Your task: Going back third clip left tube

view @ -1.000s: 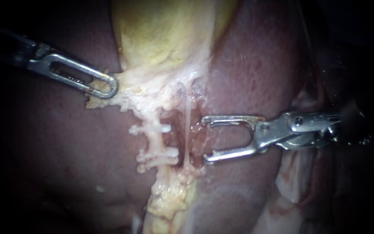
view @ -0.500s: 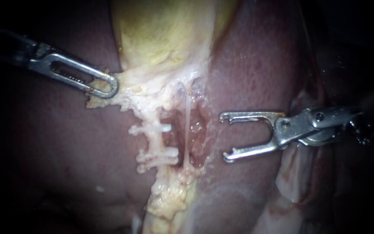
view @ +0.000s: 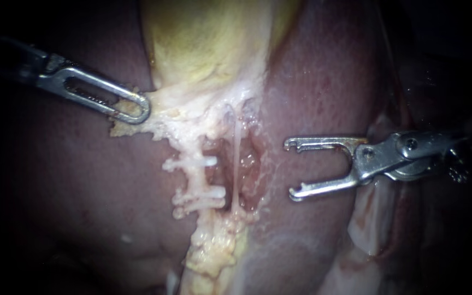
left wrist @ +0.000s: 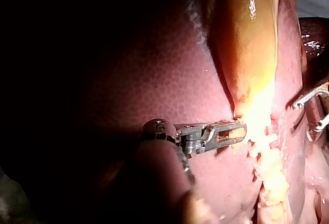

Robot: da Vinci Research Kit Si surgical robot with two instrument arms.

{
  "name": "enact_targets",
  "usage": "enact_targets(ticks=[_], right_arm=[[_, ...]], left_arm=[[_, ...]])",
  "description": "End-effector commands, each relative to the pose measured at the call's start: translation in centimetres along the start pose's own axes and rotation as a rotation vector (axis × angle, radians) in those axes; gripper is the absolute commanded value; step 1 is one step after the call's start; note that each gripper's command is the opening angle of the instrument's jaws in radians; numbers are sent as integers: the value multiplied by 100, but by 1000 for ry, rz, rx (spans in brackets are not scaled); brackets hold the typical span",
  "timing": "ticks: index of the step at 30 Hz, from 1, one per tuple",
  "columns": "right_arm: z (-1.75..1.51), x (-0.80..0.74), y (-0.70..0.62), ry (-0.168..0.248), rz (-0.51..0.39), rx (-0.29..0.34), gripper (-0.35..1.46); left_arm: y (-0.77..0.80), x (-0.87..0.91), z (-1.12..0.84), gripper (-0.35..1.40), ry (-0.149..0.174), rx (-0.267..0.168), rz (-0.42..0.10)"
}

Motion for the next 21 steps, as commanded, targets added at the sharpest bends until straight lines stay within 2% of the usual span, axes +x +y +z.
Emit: enact_targets(ticks=[1, 11, 21], right_arm=[[0, 0, 0, 0, 0, 0, 50], [1, 1, -2, 1, 0, 0, 50], [1, 2, -3, 1, 0, 0, 50]], left_arm=[[-1, 0, 4, -35, 3, 5, 0], [-12, 4, 32, -35, 6, 11, 2], [-13, 5, 40, -35, 2, 8, 3]])
